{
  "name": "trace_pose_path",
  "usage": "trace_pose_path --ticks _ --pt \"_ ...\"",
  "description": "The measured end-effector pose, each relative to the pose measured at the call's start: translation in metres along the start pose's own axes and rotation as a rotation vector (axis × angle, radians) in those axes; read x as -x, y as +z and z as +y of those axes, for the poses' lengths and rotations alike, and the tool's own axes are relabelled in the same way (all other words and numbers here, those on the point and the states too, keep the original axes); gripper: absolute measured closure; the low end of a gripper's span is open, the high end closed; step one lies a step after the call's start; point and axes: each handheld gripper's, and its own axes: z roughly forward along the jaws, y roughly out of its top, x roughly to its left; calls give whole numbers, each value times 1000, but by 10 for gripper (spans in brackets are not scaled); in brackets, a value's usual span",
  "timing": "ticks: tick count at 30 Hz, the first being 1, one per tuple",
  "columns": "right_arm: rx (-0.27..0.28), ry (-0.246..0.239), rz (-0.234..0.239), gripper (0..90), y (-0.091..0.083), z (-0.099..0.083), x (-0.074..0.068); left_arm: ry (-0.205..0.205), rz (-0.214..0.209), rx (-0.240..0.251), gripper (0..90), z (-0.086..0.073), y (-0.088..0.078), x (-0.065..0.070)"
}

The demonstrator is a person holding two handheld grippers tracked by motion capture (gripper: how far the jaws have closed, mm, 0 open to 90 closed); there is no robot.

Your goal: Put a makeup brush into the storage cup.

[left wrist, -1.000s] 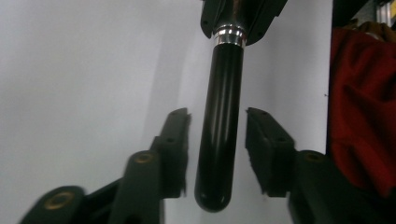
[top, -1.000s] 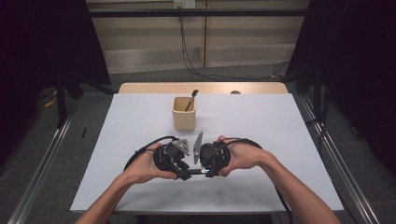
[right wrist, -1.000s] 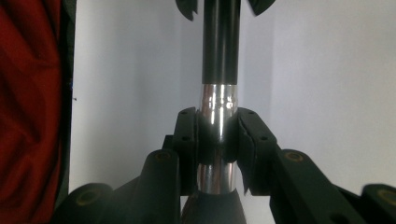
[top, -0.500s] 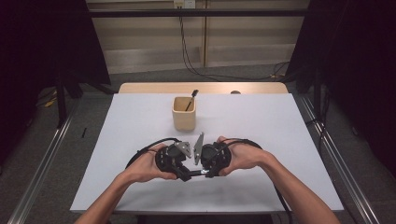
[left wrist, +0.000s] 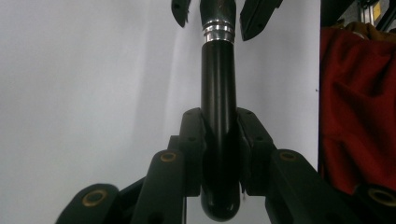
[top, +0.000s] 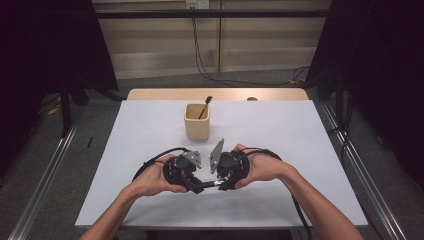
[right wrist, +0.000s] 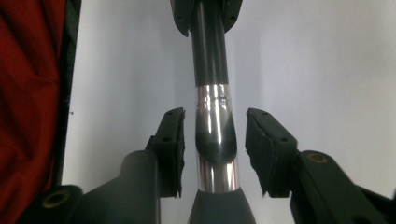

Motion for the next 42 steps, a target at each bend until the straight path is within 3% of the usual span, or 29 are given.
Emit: trace_pose_path --ticks 3,6,19,27,32,42 --pt "18 19 -12 439 -2 -2 1 -6 6 18 746 -2 -1 0" --pt "44 46 -44 389 -5 -4 3 -11 14 31 745 -5 -2 -1" --pt "102 138 -65 141 -8 -17 7 -42 29 73 745 -19 -9 -1" --pt "165 218 -100 90 -14 -31 11 -63 58 107 745 -28 -19 -1" --pt "203 272 -126 50 -18 -44 13 -113 75 140 745 -38 -20 -3" --pt "242 334 -120 48 -17 -64 6 -157 116 181 745 -54 -30 -3"
